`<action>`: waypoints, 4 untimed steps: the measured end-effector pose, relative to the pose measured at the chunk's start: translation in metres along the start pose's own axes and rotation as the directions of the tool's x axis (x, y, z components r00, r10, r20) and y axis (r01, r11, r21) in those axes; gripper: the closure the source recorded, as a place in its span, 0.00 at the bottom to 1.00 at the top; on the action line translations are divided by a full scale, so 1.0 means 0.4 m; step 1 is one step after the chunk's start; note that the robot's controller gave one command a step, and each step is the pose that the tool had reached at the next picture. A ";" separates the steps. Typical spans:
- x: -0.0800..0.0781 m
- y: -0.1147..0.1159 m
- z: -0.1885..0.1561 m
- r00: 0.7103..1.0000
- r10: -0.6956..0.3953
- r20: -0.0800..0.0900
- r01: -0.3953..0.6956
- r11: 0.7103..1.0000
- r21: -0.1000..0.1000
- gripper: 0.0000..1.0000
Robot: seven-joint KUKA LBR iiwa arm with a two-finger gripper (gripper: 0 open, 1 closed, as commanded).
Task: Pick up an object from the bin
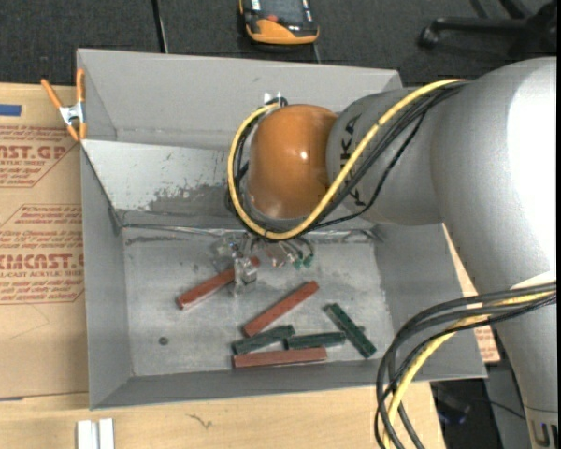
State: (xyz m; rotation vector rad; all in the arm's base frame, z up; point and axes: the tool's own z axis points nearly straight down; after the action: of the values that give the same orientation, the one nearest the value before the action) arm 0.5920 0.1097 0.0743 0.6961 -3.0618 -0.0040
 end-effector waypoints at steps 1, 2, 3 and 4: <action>0.006 0.002 -0.049 1.000 0.000 -0.008 0.000 1.000 -0.001 1.00; 0.000 0.000 -0.109 1.000 0.000 0.000 0.000 1.000 0.002 1.00; 0.000 0.000 -0.150 1.000 0.000 0.001 0.000 1.000 0.003 1.00; 0.000 0.001 -0.198 1.000 0.000 0.002 0.000 1.000 0.003 1.00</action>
Offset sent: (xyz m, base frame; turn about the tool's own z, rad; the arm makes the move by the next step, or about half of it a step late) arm 0.0000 -0.0001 0.0460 0.0000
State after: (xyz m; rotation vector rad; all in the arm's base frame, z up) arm 0.5919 0.1099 0.1536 0.6968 -3.0647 -0.0003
